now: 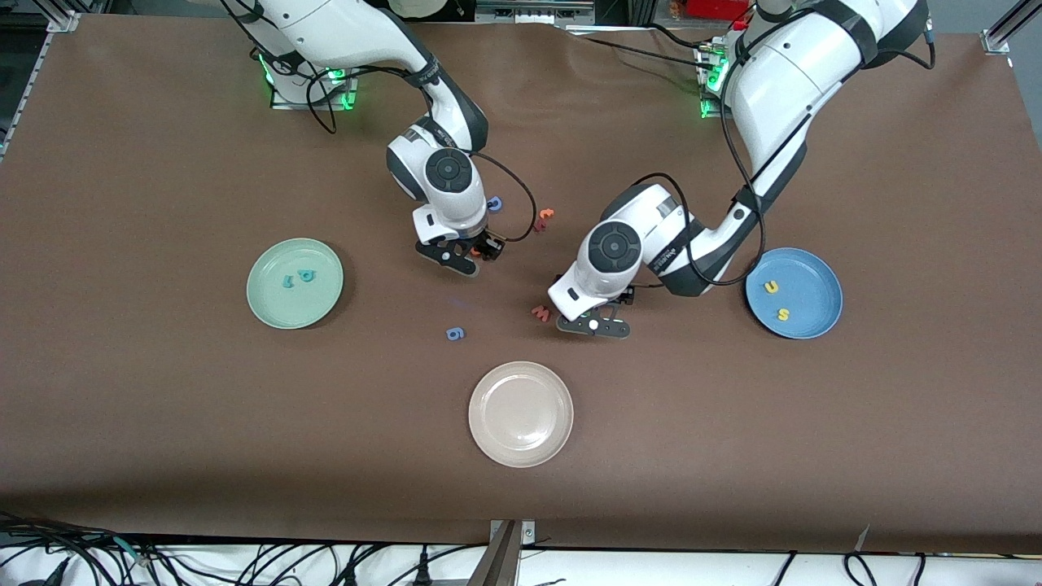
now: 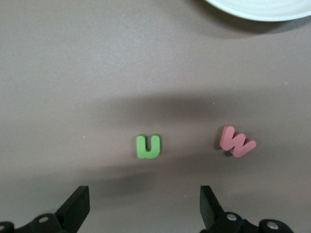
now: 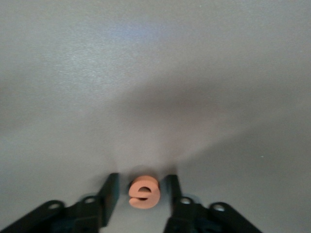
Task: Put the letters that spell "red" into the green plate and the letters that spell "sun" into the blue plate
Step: 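Grasp the orange e with the right gripper while the left gripper reaches green u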
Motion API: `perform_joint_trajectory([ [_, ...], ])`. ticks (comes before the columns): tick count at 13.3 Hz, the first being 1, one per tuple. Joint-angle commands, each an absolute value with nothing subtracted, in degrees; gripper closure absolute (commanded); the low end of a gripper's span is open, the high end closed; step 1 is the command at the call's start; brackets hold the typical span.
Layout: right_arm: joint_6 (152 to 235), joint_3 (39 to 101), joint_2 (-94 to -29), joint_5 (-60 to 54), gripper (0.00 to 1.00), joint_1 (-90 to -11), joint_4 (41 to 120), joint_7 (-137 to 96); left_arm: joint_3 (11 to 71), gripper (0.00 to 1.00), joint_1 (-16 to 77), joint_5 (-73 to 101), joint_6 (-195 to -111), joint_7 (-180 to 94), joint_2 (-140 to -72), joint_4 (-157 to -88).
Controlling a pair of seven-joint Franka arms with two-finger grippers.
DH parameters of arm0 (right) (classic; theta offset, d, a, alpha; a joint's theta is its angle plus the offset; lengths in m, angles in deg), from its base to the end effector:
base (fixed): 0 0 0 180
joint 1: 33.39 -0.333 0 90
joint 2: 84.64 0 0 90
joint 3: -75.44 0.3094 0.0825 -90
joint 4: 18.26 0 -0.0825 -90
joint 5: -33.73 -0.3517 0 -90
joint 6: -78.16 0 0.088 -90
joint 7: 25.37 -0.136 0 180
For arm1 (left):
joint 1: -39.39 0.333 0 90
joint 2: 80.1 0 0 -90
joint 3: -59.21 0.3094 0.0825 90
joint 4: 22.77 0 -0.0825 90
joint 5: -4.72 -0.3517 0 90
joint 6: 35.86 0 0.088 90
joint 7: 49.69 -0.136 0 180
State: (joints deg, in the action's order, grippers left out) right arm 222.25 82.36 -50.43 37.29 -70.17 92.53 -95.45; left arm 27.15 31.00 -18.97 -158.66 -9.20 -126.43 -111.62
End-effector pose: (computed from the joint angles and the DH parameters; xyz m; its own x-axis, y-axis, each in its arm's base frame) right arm 0.4335 0.4120 0.1667 0.9084 -0.4168 -0.0334 -0.4171 -0.9089 -0.0015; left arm 0.5485 -0.3699 0.2017 0.9885 -0.1143 -0.0993 -0.1142 -0.9934 0.0063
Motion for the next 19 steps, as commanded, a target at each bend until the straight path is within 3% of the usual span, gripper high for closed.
perform_joint_trajectory([
  [1,222.6,82.1,-49.1,37.5,0.69,-70.9,91.9,-96.6,27.9,0.0,30.6,-22.0,-162.8,-6.2,-126.6,-113.0],
  [3,222.5,82.1,-49.1,37.5,0.77,-70.9,91.9,-96.6,28.0,0.01,30.6,-23.2,-164.4,-4.6,-127.8,-113.0],
  [8,220.4,81.8,-51.1,37.5,0.8,-70.0,91.8,-94.5,28.0,0.02,30.9,-23.5,-166.5,-3.3,-128.5,-113.9],
  [14,200.6,81.4,-61.3,30.8,0.8,-59.6,90.2,-75.6,28.1,0.08,31.3,-23.5,-169.5,-2.6,-128.6,-115.6],
  [19,190.8,71.3,-64.9,30.1,0.8,-57.6,91.0,-56.5,28.8,0.17,31.0,-23.6,-169.8,-2.5,-128.6,-115.9],
])
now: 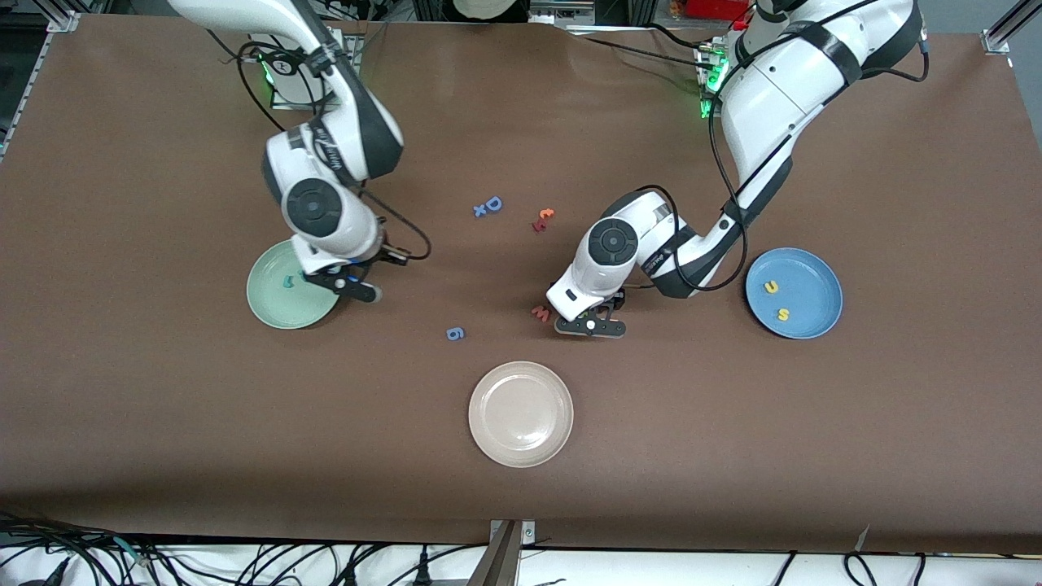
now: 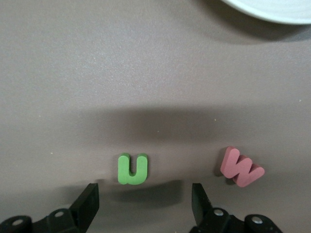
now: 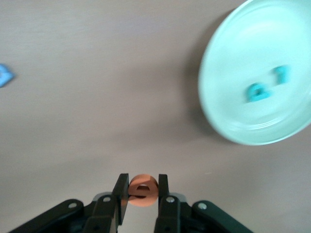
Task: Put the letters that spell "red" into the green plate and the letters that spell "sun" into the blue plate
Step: 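Drop the orange e on the green plate while the left gripper grasps green u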
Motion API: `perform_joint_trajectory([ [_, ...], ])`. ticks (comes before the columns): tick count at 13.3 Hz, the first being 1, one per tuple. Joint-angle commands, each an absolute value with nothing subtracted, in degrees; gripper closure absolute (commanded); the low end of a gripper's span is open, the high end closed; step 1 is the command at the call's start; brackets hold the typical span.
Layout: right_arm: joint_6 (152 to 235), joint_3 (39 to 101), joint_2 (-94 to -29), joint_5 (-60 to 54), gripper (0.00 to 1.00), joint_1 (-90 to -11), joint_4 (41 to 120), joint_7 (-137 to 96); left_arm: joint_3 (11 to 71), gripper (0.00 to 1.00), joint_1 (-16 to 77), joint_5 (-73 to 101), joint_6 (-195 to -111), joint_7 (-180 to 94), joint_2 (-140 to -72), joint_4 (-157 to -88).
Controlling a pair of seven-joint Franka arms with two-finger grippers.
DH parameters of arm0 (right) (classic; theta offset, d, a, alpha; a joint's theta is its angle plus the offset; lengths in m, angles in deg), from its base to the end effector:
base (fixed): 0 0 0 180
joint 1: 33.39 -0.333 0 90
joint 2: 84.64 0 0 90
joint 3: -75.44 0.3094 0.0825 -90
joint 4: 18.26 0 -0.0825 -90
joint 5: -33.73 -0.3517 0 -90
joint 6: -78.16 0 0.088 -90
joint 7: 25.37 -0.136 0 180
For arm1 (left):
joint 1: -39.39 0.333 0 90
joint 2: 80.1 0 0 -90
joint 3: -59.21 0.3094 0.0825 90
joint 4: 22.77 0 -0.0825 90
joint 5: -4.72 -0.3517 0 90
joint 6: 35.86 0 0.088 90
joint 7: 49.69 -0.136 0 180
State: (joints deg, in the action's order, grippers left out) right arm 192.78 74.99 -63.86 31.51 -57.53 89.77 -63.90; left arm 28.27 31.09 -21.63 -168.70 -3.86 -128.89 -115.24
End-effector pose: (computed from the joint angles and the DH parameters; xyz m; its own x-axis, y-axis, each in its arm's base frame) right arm 0.5157 0.2301 0.2835 0.9361 -0.2830 -0.2090 -0.2599 -0.9566 0.1314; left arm 0.5443 -0.3720 0.1639 0.9977 -0.0526 -0.0428 -0.0503 -0.9974 0.0518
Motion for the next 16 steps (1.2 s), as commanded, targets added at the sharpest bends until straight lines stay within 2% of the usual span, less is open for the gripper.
perform_joint_trajectory([
  [1,190.3,68.9,-65.0,30.0,0.8,-57.7,91.9,-51.7,29.2,0.18,30.7,-23.6,-169.8,-2.5,-128.6,-115.9],
  [4,192.2,63.3,-64.7,29.9,0.8,-57.6,95.9,-42.1,29.5,0.25,30.7,-23.5,-170.8,-1.9,-128.7,-115.8],
  [8,200.6,59.6,-63.3,29.9,0.8,-55.3,102.1,-33.6,29.9,0.36,30.6,-23.5,-171.0,-1.4,-128.7,-115.8],
  [12,203.4,59.6,-62.2,29.9,0.76,-54.8,103.7,-32.8,29.9,0.62,30.5,-23.6,-171.0,0.1,-128.7,-115.8],
  [13,203.4,59.6,-61.9,29.9,0.7,-54.7,103.7,-32.7,29.9,0.63,30.5,-23.6,-171.0,0.2,-128.7,-115.8],
  [14,203.4,59.6,-61.8,29.9,0.59,-54.7,103.6,-32.7,29.9,0.66,30.5,-23.6,-171.0,0.8,-128.7,-115.8],
  [15,203.4,59.6,-61.6,29.9,0.33,-54.7,103.6,-32.7,29.9,0.68,30.4,-23.6,-171.0,1.4,-128.7,-115.8],
  [16,203.3,59.6,-61.7,29.9,0.14,-54.7,103.5,-32.8,29.9,0.7,30.2,-23.6,-171.0,1.6,-128.7,-115.8],
])
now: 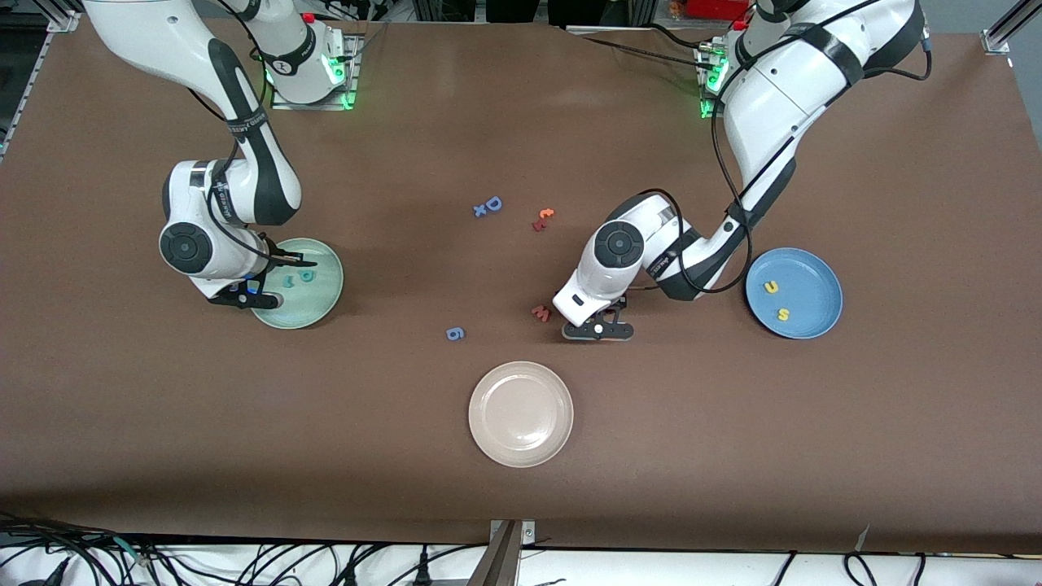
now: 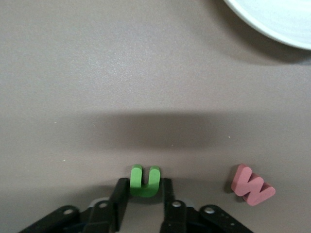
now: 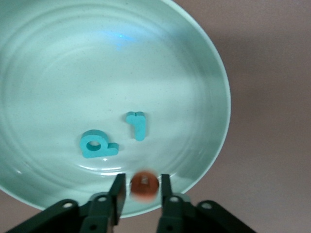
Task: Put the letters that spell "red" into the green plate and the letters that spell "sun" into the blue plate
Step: 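Drop the orange e on the green plate while the left gripper grasps green u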
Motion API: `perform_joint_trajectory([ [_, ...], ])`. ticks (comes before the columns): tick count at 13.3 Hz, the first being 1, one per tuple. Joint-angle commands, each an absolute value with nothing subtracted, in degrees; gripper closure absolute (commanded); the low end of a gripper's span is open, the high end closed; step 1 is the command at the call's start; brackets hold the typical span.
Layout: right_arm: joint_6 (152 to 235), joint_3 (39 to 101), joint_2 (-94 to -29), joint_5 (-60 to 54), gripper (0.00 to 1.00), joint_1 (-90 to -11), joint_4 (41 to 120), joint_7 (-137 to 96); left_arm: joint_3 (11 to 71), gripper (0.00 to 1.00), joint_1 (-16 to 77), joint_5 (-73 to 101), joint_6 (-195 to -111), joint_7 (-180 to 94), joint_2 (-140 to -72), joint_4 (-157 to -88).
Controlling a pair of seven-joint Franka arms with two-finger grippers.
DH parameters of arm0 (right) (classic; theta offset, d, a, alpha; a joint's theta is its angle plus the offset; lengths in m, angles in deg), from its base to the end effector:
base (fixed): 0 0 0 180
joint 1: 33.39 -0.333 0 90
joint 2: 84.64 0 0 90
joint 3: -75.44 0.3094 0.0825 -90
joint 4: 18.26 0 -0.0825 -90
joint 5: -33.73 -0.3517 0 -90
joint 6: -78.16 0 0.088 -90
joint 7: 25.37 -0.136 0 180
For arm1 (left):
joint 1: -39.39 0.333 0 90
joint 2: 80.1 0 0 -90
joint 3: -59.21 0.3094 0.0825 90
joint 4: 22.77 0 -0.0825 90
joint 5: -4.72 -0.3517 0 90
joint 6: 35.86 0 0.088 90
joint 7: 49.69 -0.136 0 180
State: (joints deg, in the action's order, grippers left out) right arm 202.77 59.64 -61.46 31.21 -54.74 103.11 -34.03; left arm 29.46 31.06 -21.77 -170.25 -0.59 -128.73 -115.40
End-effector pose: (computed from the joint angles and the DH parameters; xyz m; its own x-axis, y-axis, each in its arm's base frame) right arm 0.5050 0.0478 0.1959 0.9463 -0.0985 -0.3079 -0.0610 -0.9898 0.1291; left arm 0.5516 -0.3647 0.1625 0.9996 0.0164 -0.0237 0.0176 -0.9985 0.0523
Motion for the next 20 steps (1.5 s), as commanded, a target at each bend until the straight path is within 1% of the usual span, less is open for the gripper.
perform_joint_trajectory([
  [1,203.1,59.6,-62.1,29.9,0.02,-54.7,103.2,-32.8,29.9,0.7,30.2,-23.6,-171.0,1.7,-128.7,-115.8],
  [3,200.6,59.5,-64.0,29.9,0.01,-54.7,101.1,-33.1,30.1,0.73,30.1,-23.6,-171.0,1.8,-128.7,-115.8],
  [5,191.9,59.2,-65.6,29.9,0.01,-54.7,95.1,-33.7,30.2,0.76,30.0,-23.6,-171.0,1.8,-128.7,-115.8],
  [10,169.8,57.2,-65.7,30.0,0.01,-54.7,76.3,-33.0,30.0,0.82,31.5,-23.1,-169.9,1.1,-127.7,-114.6],
  [11,165.3,57.0,-65.7,30.0,0.01,-54.7,72.6,-33.0,29.9,0.83,32.6,-23.1,-168.3,0.5,-127.5,-114.1],
  [13,158.3,56.9,-65.7,30.3,0.01,-54.7,65.8,-33.2,28.9,0.83,35.1,-22.1,-162.4,-4.5,-126.5,-112.7],
  [15,153.8,55.6,-65.7,30.4,0.0,-54.7,61.1,-32.7,26.4,0.83,39.9,-20.8,-156.6,-11.5,-125.6,-112.6],
  [17,153.1,55.1,-65.8,30.4,0.0,-54.7,58.8,-32.4,23.4,0.83,45.4,-20.9,-148.4,-19.8,-124.7,-112.6],
  [20,151.7,54.5,-65.9,30.1,0.0,-54.7,56.2,-32.4,23.0,0.83,50.8,-21.0,-137.0,-32.6,-123.3,-112.7],
])
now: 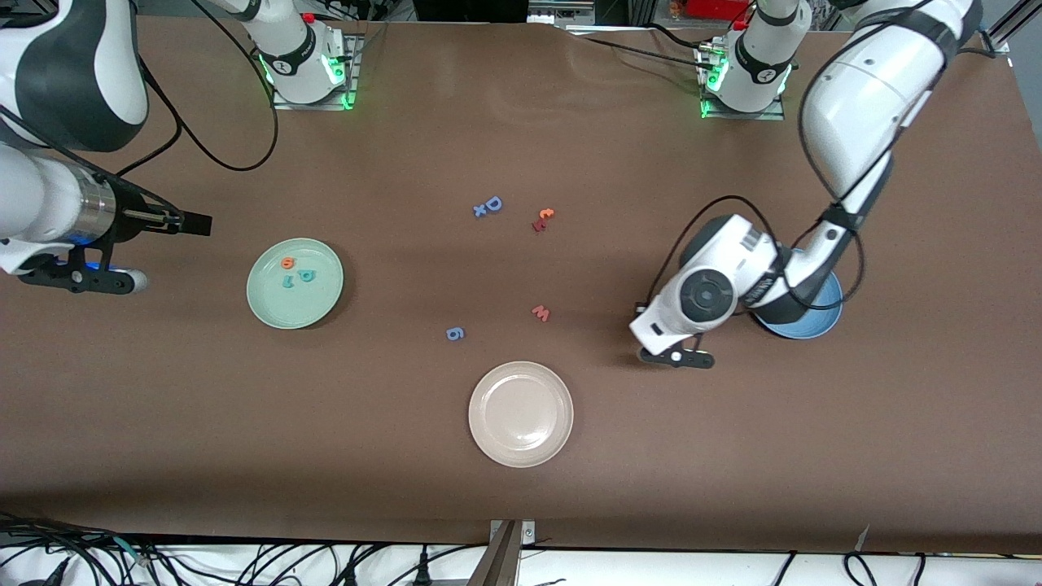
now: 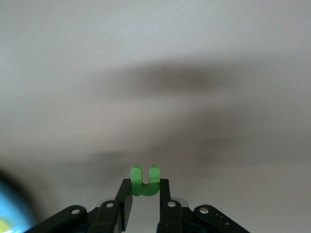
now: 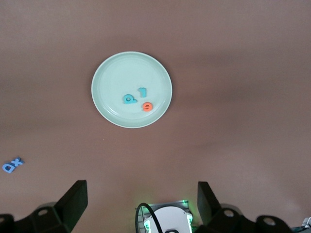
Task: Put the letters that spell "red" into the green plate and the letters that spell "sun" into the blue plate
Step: 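Carry the green u to the blue plate and open the left gripper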
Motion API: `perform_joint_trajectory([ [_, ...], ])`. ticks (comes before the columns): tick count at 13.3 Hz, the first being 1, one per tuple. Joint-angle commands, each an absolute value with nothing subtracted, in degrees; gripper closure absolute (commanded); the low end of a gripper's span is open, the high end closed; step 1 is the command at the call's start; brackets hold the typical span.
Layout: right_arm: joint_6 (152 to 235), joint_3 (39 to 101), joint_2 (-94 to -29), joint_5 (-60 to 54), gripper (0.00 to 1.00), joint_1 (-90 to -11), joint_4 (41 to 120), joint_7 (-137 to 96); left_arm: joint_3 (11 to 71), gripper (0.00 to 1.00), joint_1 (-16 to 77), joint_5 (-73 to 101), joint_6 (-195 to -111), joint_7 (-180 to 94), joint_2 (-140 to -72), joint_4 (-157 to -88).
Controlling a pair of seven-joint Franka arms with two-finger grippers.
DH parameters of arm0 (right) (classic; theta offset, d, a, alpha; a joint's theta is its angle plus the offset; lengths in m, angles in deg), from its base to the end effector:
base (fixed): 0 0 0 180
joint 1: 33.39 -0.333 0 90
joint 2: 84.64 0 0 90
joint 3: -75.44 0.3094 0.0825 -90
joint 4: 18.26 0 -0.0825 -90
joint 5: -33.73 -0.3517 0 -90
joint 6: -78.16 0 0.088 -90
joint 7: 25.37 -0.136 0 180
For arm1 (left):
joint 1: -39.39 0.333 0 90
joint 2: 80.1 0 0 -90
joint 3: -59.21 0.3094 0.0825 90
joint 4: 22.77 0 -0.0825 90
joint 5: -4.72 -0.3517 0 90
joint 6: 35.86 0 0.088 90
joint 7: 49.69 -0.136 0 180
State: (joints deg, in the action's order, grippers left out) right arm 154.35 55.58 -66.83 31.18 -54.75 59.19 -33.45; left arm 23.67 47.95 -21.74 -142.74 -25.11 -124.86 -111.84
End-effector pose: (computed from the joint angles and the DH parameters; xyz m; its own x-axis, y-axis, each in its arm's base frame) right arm 0.5653 0.0482 0.5034 0.9467 -0.1225 -0.2979 -0.0958 -0.9901 0.1026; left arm 0.5935 -0.2003 0.2115 0.9445 -0.1557 -0.2894 -0.1864 -0.9790 -0.0819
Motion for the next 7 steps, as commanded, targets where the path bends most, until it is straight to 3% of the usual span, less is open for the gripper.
perform_joint_trajectory([
  [1,151.5,54.3,-66.7,30.0,0.0,-54.7,56.2,-32.6,23.0,0.83,52.7,-21.6,-134.3,-36.4,-123.3,-112.8],
  [4,152.2,55.5,-67.4,30.3,0.0,-52.9,56.2,-31.1,23.3,0.87,57.6,-22.4,-131.1,-44.4,-122.6,-113.7],
  [7,153.7,60.6,-67.8,30.6,0.0,-47.7,56.4,-30.6,23.4,0.87,61.8,-23.8,-128.7,-49.4,-122.6,-113.6],
])
